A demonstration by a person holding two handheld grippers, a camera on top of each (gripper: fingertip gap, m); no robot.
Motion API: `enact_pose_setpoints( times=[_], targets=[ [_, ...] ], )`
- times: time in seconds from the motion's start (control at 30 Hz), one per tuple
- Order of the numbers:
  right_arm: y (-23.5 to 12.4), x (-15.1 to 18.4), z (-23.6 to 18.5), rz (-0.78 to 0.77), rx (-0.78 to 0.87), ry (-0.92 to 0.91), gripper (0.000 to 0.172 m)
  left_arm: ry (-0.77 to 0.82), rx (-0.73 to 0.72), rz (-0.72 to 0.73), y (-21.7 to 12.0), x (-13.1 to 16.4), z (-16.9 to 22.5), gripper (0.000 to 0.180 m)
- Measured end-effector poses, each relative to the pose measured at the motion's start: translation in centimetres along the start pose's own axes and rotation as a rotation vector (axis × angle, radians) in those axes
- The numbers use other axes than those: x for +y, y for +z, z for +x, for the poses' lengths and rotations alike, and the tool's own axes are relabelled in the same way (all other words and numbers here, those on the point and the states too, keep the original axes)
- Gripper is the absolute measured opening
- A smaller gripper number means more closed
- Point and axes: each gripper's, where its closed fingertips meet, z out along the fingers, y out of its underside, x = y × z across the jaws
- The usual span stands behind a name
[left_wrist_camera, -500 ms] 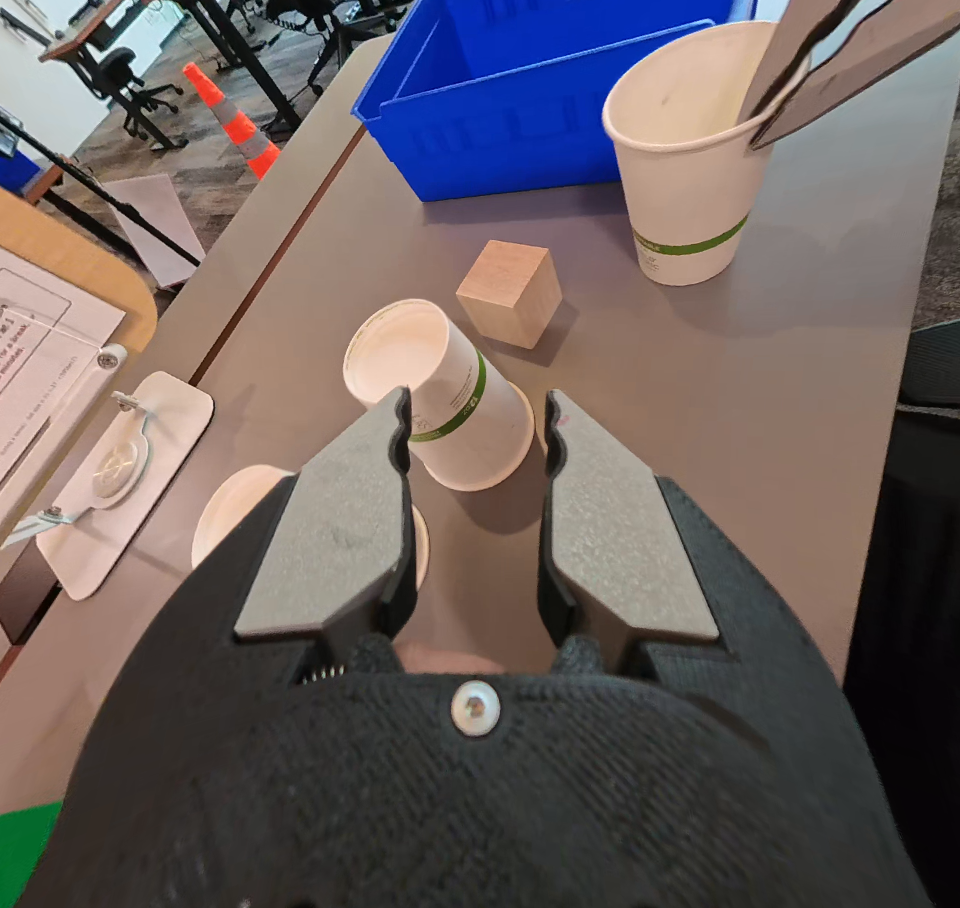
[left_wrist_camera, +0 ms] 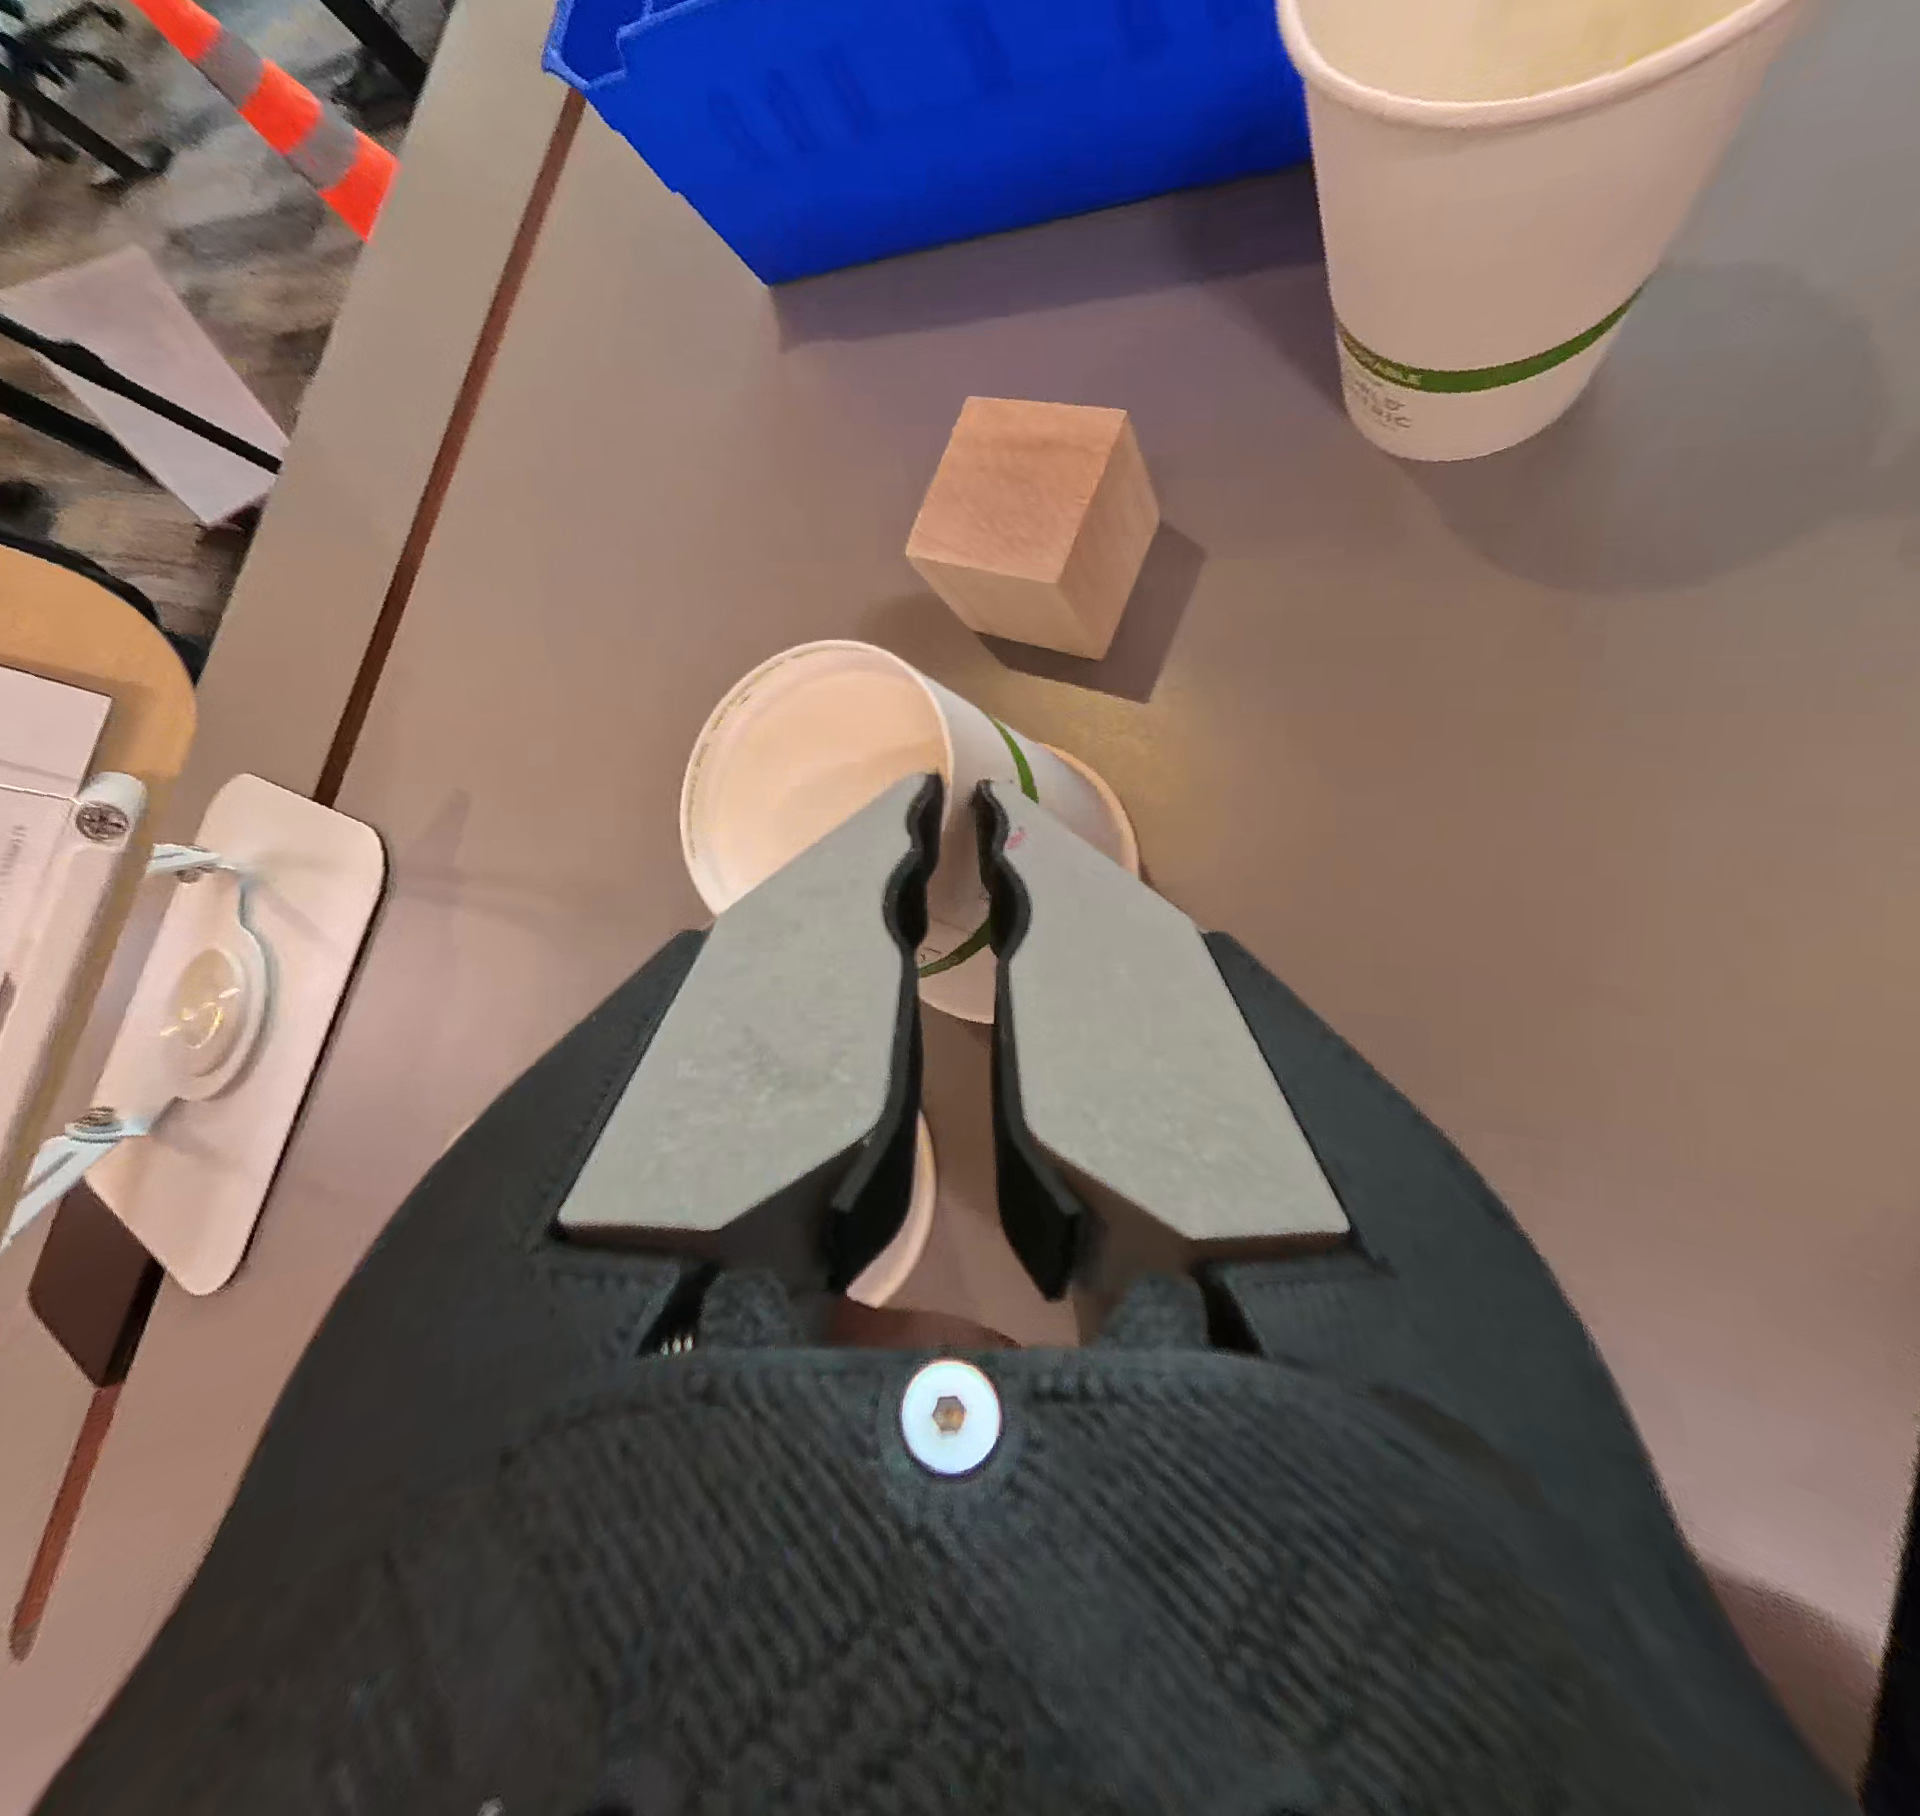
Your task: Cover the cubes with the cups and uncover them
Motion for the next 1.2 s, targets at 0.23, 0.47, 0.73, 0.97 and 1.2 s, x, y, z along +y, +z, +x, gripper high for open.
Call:
enact_pose_setpoints(
  times=[0.23, 0.47, 0.73, 0.97, 1.2],
  targets=[
    [-2.5, -2.6, -1.3, 0.193, -0.109, 0.207, 0.01, 0.021, -0.135, 0.192, -5.7, -3.8, -0.1, 0.001],
    [-2.7, -5.2, -5.1, 0.341, -0.262, 0.326, 0.033, -0.041, -0.123, 0.78, -14.6, -11.1, 7.5, 0.0],
    [-1.7, -6.6, -6.3, 0.453, -0.384, 0.476, 0.044, -0.153, 0.026, 1.073, -17.8, -11.2, 12.9, 0.0],
    [-4.4, -8.9, -8.8, 0.629, -0.692, 0.546, 0.013, -0.206, 0.189, 1.18, -18.8, -10.5, 14.3, 0.0],
    [-4.6, -8.9, -10.0, 0.606, -0.764, 0.564, 0.004, -0.258, 0.254, 1.117, -16.6, -9.0, 14.1, 0.001]
  ],
)
